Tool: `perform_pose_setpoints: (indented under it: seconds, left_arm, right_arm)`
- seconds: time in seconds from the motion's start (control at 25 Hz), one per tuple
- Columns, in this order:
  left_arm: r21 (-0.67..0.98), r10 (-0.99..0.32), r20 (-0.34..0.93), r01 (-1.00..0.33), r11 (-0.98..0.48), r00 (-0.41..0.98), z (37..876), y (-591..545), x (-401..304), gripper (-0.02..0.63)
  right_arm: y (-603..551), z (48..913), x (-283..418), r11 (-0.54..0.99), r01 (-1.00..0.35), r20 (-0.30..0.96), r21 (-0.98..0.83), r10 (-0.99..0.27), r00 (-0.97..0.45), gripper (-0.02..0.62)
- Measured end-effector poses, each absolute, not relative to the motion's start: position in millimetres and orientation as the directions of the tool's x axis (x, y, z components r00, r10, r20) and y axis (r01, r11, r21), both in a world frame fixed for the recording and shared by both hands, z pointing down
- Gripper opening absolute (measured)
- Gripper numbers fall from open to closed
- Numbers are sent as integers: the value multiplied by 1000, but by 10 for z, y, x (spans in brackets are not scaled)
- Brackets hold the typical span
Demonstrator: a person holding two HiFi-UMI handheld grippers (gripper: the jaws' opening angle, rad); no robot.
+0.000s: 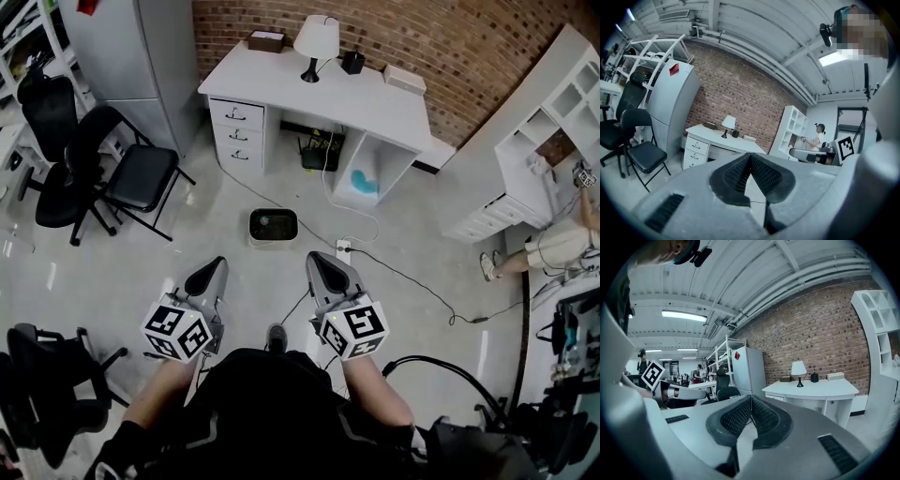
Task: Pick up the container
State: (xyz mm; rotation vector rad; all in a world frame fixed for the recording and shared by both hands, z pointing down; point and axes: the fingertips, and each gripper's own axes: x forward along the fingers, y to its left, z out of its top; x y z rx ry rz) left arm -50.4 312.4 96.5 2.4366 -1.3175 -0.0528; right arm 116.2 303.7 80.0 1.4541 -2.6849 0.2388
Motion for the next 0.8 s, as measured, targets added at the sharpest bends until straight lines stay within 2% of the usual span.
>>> perform_pose_setpoints:
  seconds: [0.4,0.8]
  left_arm:
    - [271,-836,230,-858,-437,499,1040,2725,-43,9]
    - [243,-837,255,-870,-428,483,1239,2265,-169,9]
  right_arm:
    - [2493,926,1705,565,-812,135,-146,-802,-582,8]
    - [2106,1092,1537,596,-788,164,-152,-771,-615,9]
